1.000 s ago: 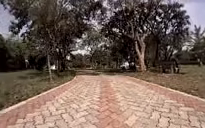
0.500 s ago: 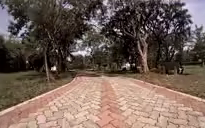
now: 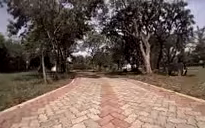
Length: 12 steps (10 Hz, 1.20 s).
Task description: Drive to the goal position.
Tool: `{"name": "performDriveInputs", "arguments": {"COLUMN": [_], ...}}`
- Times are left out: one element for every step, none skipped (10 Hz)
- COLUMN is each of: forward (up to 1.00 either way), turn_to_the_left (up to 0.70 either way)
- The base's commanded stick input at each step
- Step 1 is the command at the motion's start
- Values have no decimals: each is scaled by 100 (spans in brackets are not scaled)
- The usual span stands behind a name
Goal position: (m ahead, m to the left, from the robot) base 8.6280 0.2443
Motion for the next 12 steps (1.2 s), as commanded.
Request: {"name": "performDriveInputs", "arguments": {"forward": [70, 70, 70, 70, 70, 70, 70, 70, 70, 70, 70, 70], "turn_to_the_left": [0, 0, 0, 0, 0, 0, 0, 0, 0, 0, 0, 0]}}
